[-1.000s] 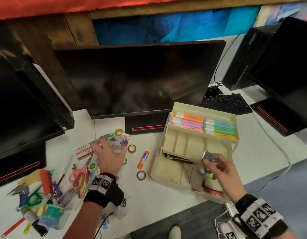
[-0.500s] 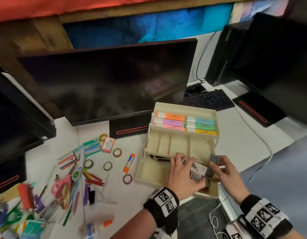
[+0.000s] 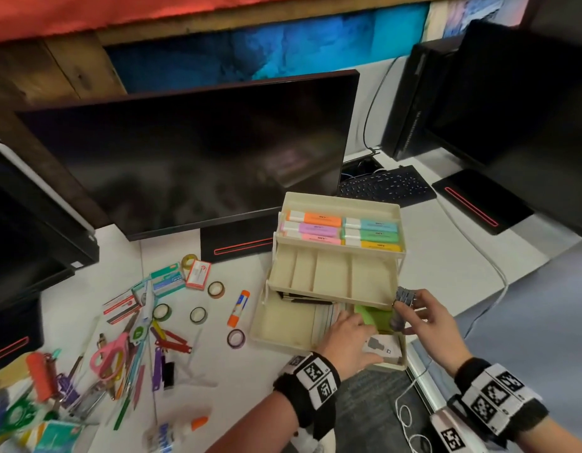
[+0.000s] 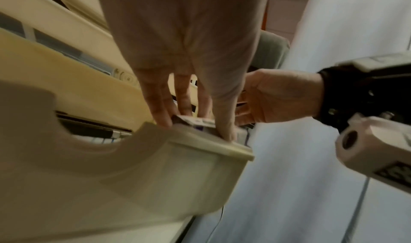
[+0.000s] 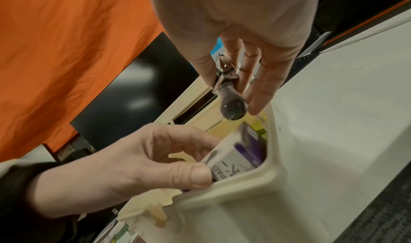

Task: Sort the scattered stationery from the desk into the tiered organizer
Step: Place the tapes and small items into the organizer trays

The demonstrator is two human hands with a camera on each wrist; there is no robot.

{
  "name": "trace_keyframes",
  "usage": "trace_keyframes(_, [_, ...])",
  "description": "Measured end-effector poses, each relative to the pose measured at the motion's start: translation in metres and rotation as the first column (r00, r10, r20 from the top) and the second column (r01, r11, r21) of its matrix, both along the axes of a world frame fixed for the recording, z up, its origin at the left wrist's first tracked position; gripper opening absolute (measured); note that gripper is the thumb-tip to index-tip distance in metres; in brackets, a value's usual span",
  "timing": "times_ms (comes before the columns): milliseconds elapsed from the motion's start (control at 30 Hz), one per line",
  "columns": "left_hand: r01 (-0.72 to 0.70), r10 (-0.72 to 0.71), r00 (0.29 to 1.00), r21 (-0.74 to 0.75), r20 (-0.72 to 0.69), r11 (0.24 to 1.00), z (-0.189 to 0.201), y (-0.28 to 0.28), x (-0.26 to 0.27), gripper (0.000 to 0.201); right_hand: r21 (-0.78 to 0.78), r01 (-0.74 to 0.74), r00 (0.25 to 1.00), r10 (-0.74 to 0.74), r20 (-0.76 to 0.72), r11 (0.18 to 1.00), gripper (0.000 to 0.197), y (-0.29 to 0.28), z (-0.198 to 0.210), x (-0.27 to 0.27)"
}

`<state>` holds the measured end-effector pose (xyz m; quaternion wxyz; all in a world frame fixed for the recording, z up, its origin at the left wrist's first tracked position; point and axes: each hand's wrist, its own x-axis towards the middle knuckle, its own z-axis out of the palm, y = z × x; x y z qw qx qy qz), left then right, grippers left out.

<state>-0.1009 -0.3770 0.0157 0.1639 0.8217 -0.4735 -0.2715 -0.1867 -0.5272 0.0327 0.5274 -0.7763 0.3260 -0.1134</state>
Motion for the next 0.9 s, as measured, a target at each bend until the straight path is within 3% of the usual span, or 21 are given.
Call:
trace_keyframes(200, [0.111, -0.095, 0.985, 0.107, -0.144, 0.988, 0.000, -0.007, 0.015, 0.034, 0.044, -0.025, 1.000, 0.025, -0.012, 0.999, 0.013, -0.005, -0.002, 0.003])
trace_keyframes(367, [0.131, -0.087, 0.963, 0.161, -0.254, 0.978, -0.008, -0.003, 0.024, 0.046, 0.033, -0.036, 0.999, 0.037, -0.028, 0.999, 0.014, -0.007, -0.003, 0.003])
trace_keyframes(533, [0.000, 0.029, 0.939, 0.085, -0.343, 0.996, -0.017, -0.006, 0.026, 0.042, 0.019, -0.037, 0.999, 0.038, -0.033, 0.999, 0.016, -0.008, -0.002, 0.004])
trace_keyframes(733, [-0.158, 0.187, 0.932, 0.115, -0.311, 0.981, -0.038, -0.012, 0.025, 0.026, -0.010, -0.094, 0.995, 0.094, -0.027, 0.995, 0.007, -0.007, 0.001, 0.000])
trace_keyframes(900, [-0.272, 0.312, 0.821, 0.153, -0.477, 0.950, -0.040, -0.013, 0.032, 0.016, -0.040, -0.175, 0.984, 0.174, -0.024, 0.984, 0.008, -0.007, 0.000, -0.005])
